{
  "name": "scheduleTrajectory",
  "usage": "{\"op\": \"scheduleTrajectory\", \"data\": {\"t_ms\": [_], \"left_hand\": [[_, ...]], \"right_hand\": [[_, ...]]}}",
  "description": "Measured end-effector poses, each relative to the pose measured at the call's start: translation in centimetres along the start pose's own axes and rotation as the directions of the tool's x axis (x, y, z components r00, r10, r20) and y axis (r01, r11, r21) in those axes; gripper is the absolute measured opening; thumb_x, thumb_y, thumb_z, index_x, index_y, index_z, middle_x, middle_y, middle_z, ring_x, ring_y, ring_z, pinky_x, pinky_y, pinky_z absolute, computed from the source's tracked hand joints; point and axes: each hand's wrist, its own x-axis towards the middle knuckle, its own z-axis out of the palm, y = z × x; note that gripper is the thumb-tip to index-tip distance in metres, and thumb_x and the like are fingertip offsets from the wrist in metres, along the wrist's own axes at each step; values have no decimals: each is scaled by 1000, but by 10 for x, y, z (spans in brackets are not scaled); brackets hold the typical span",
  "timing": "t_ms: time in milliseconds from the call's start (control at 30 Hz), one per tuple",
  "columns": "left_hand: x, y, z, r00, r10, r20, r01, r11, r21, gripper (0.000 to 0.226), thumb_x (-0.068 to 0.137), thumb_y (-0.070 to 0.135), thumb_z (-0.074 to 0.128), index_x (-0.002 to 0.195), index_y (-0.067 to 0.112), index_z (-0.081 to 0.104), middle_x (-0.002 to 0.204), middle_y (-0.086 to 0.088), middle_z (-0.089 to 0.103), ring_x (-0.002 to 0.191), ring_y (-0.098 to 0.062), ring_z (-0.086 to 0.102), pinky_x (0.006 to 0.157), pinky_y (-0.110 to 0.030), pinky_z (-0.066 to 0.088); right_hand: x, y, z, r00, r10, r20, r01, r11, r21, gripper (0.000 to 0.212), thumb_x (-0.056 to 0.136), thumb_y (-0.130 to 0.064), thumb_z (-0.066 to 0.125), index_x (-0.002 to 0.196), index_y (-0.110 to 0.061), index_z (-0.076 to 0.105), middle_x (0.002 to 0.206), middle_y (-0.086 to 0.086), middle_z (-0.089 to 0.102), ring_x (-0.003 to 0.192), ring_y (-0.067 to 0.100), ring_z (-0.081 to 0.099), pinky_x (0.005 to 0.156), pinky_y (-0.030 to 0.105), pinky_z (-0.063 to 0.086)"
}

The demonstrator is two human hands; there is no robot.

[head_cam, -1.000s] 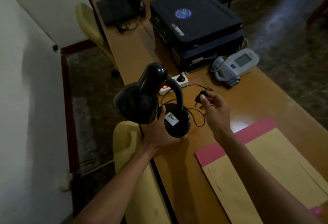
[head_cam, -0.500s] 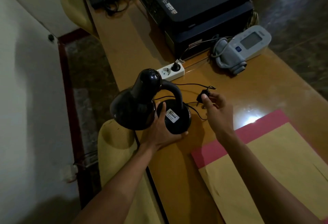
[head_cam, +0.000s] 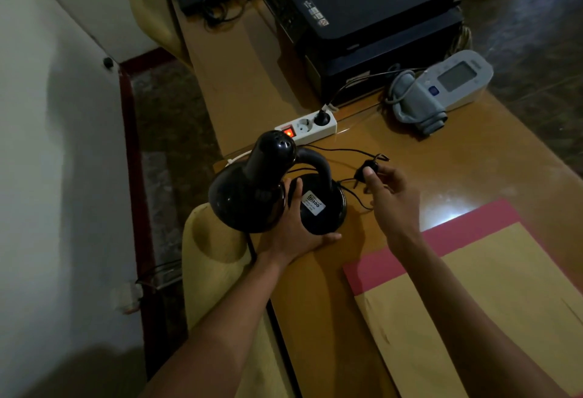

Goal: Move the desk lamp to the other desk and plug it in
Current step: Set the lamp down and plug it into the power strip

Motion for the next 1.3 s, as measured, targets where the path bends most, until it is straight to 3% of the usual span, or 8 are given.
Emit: {"op": "scheduleTrajectory", "data": {"t_ms": [200, 400, 533, 667, 733, 833, 1133, 1300], "left_hand": [[-6, 13, -5, 998, -56, 33, 57, 998, -35, 140, 55, 88, 67, 158, 25, -4, 165, -6, -13, 151, -24, -12, 119, -48, 2], [-44, 42, -8, 993, -99, 67, 101, 994, -33, 102, 85, 66, 59, 159, 19, 7, 166, -8, -4, 152, -24, -10, 121, -47, 0], [-73, 85, -30, 984, -19, 177, 83, 929, -361, 60, 102, 46, 44, 155, 22, 26, 159, -4, 31, 146, -20, 27, 117, -46, 30], [-82, 142, -72, 985, 66, 162, 52, 773, -632, 41, 102, 47, 30, 134, 32, 52, 124, 6, 61, 111, 0, 54, 95, -26, 46], [-69, 166, -98, 982, 74, 176, 47, 799, -599, 40, 99, 57, 31, 115, 38, 62, 101, 14, 63, 93, 5, 58, 82, -25, 48], [-37, 189, -137, 984, 73, 159, 18, 861, -508, 44, 100, 55, 41, 112, 24, 70, 107, 1, 71, 100, -13, 65, 85, -35, 52], [26, 181, -236, 996, 90, -17, -89, 907, -412, 29, 83, 41, 78, 104, 21, 75, 84, 18, 68, 80, 4, 65, 54, -8, 48], [44, 146, -281, 988, 85, -130, -133, 894, -429, 25, 88, 46, 69, 107, 29, 69, 91, 22, 63, 81, 14, 57, 62, -8, 42]], "right_hand": [[-17, 4, 1, 999, 5, 53, -3, 999, -34, 22, 95, -32, 65, 112, -18, 68, 101, -8, 72, 84, -7, 68, 65, 13, 52], [-61, 9, -11, 988, -4, 154, 23, 992, -120, 23, 94, -29, 66, 110, -14, 69, 98, -5, 73, 81, -4, 68, 64, 11, 52], [-81, 1, -36, 985, 20, 169, -3, 995, -102, 8, 94, -32, 66, 101, -36, 69, 96, -14, 74, 85, -6, 69, 64, 11, 52], [-77, -24, -55, 996, -16, 88, 23, 997, -71, 10, 95, -34, 63, 100, -42, 65, 98, -16, 71, 82, -9, 67, 69, 17, 48], [-69, -40, -56, 996, -59, 68, 64, 994, -84, 14, 94, -33, 65, 108, -37, 67, 100, -14, 72, 84, -6, 68, 71, 20, 52], [-54, -70, -51, 990, -126, 60, 130, 989, -67, 25, 92, -32, 69, 116, -33, 70, 100, -17, 73, 88, -2, 71, 75, 24, 57], [-27, -130, 0, 924, -370, 91, 376, 925, -60, 41, 80, -45, 79, 116, -27, 72, 106, -10, 75, 92, 6, 71, 75, 27, 61], [-44, -69, 17, 989, -145, 39, 150, 966, -211, 32, 80, -61, 70, 98, -36, 63, 96, -14, 68, 86, 3, 68, 59, 15, 52]]}}
